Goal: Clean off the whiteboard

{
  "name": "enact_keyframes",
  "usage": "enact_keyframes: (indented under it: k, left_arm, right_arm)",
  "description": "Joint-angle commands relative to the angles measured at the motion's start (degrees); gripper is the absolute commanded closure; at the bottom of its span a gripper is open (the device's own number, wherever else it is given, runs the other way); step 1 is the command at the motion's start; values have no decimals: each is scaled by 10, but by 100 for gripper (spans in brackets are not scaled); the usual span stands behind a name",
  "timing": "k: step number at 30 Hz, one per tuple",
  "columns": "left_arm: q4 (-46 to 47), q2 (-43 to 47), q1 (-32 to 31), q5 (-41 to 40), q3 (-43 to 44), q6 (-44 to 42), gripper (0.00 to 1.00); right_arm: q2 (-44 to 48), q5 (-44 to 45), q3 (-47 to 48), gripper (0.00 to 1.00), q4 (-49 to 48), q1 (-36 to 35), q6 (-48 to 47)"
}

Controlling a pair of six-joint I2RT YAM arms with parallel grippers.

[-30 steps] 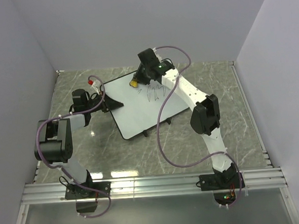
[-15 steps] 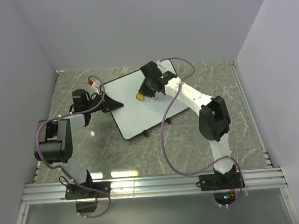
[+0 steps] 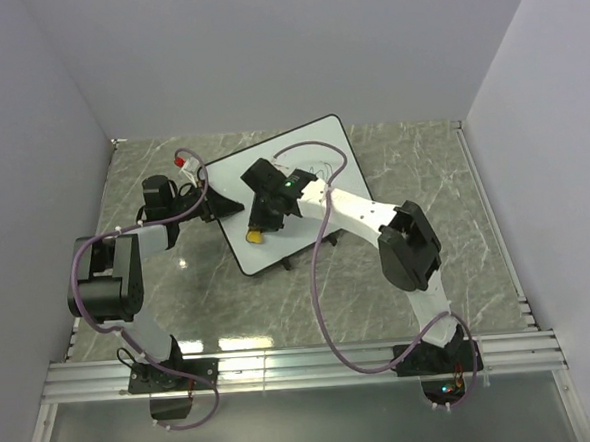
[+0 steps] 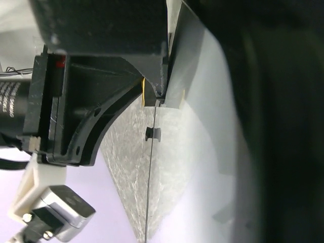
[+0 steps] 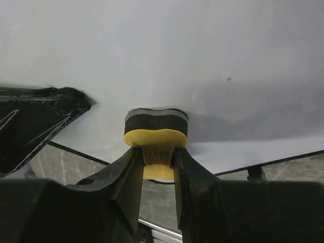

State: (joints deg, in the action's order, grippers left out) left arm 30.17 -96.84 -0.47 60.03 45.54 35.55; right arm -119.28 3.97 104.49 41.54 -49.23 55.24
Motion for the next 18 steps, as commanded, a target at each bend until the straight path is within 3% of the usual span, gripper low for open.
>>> enact_keyframes:
  k: [1, 9, 18]
  left_arm:
    - [-65, -12, -34, -54, -8, -81, 100]
    - [-71, -6, -34, -55, -11, -83, 100]
    - [-91, -5, -34, -67, -11, -87, 100]
  right_arm:
    - [-15, 13, -34, 100, 14, 34, -4]
    - [33, 48, -113, 100, -30, 156, -14]
    - [25, 53, -95, 100, -23, 310, -57]
